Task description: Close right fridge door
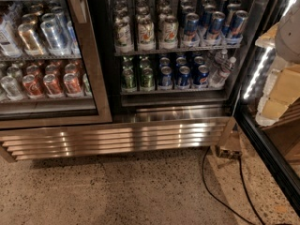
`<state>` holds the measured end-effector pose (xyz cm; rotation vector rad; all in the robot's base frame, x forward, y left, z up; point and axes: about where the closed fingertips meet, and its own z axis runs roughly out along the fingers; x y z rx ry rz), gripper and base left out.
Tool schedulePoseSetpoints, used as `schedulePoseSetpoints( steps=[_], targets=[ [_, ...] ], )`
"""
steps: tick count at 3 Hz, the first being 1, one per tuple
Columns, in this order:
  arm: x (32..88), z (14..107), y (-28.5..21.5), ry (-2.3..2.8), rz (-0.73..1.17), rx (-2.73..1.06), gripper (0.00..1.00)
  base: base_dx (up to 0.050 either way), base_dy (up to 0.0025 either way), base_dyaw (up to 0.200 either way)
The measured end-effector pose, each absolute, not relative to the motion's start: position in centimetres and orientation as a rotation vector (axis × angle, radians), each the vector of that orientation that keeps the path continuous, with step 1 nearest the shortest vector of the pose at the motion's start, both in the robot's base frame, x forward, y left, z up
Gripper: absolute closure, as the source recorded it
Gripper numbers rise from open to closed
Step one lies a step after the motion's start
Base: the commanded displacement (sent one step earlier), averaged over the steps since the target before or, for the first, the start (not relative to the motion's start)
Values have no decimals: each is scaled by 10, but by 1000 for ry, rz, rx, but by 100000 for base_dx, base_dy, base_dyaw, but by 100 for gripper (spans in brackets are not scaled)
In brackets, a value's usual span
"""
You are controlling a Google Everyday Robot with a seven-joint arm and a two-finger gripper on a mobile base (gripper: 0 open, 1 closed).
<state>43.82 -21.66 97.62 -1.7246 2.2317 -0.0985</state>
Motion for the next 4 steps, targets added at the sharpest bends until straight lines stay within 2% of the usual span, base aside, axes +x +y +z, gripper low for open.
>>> schedulePoseSetpoints(
  steps=[3,4],
  targets=[
    [438,976,-217,2232,-99,-1725,0,4,-7,-19793],
    [438,976,-217,2232,-99,-1725,0,-5001,3,-24]
  ],
)
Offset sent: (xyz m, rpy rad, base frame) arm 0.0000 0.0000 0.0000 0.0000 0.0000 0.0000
